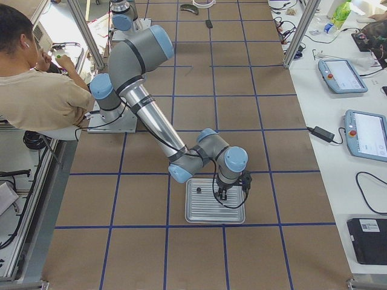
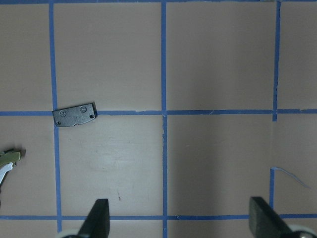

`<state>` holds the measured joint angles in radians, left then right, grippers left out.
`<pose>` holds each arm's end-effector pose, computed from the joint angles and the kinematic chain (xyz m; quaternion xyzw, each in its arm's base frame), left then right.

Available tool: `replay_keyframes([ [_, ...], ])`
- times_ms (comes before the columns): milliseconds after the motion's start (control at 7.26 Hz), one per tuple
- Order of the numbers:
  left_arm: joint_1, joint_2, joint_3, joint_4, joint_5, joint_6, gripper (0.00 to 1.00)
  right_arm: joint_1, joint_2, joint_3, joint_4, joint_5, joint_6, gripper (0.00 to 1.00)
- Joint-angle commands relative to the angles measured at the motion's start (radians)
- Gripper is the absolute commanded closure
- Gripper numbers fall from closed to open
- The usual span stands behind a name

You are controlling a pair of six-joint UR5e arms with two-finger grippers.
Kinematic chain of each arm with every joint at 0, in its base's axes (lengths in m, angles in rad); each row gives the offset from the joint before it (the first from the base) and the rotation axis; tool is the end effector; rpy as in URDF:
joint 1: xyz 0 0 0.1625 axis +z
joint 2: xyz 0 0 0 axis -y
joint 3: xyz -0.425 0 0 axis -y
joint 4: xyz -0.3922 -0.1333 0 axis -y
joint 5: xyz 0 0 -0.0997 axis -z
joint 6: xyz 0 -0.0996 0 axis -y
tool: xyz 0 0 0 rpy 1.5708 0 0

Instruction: Place bearing gear from tray to pile

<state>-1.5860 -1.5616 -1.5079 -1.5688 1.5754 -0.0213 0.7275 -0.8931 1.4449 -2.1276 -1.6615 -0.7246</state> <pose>-0.1403 -0.4920 0.5238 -0.0031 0.9993 -0.0371 0.0016 -0.4406 -0.5588 0.1893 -0.0594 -0.9972 -0.0302 0.0339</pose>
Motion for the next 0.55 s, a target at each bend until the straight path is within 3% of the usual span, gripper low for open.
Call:
replay_keyframes([
  [0, 0.000, 0.000, 0.000, 0.001, 0.000, 0.000, 0.00, -0.003, 0.005, 0.000, 0.000, -0.003, -0.001, 0.36],
  [276, 0.000, 0.002, 0.002, 0.001, 0.000, 0.001, 0.00, -0.020, 0.019, 0.000, 0.000, 0.000, -0.015, 0.36],
  [413, 0.000, 0.000, 0.002, 0.001, 0.000, 0.000, 0.00, -0.020, 0.017, 0.000, 0.001, -0.003, -0.013, 0.42],
])
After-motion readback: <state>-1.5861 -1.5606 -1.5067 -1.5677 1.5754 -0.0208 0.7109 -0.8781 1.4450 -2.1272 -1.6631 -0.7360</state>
